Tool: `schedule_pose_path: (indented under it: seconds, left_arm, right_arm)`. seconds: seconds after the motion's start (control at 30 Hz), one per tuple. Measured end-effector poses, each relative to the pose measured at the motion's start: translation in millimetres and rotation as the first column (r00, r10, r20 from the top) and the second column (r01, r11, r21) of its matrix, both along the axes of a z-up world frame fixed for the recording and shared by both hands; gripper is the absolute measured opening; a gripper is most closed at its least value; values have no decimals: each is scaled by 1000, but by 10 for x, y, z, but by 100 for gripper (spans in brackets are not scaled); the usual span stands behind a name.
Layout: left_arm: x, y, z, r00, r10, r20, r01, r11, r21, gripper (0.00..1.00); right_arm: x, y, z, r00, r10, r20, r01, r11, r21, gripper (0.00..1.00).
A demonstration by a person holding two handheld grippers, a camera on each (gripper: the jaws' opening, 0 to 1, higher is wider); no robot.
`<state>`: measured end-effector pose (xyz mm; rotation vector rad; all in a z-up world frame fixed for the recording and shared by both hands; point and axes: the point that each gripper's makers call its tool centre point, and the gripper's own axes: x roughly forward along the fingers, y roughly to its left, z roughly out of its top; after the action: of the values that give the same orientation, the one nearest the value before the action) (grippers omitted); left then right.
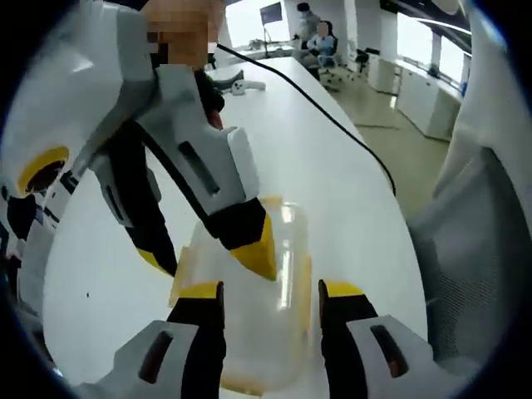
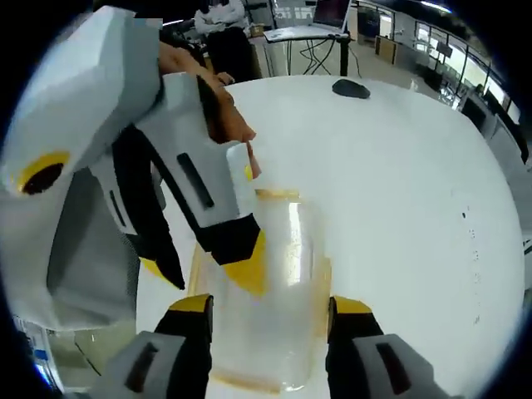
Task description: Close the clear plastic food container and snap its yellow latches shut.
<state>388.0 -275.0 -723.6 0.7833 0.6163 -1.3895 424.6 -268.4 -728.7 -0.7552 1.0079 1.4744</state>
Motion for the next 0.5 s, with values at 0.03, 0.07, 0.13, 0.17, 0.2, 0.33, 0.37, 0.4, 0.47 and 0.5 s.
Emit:
schedule_pose_path:
  seconds: [0.03,0.07,0.13,0.17,0.2,0.33,0.37,0.4,0.47,0.5]
  left_arm:
    - [15,13,29,1000,6,-3,-6,1000,-10,45]
    - [31,18,49,1000,13,-13,-13,1000,-20,45]
    - [73,40,101,999,23,-24,-23,999,-37,48]
    - [74,44,120,999,24,-33,-26,999,-46,50]
    - [93,61,137,999,28,-46,-30,998,-54,54]
    - [160,165,155,999,17,-49,-20,999,-45,63]
    - [185,194,160,999,18,-49,-20,999,-40,64]
    - [206,221,163,998,22,-51,-24,999,-36,66]
    - [246,287,166,997,32,-66,-34,999,-25,71]
    - [269,307,168,997,32,-65,-33,999,-23,72]
  right_arm:
    - [15,-12,26,1000,-10,11,10,1000,10,53]
    - [26,-14,48,1000,-21,17,21,1000,20,53]
    - [60,16,99,997,-70,28,68,995,68,55]
    - [62,16,116,996,-81,34,78,994,81,57]
    - [60,19,141,995,-94,41,89,991,101,59]
    - [20,-25,172,992,-104,73,94,986,135,60]
    - [5,-41,176,991,-112,71,101,985,139,62]
    - [-8,-58,180,989,-122,78,109,982,153,65]
    - [-40,-94,175,988,-132,80,118,980,161,69]
    - [-53,-111,169,988,-136,79,122,979,162,70]
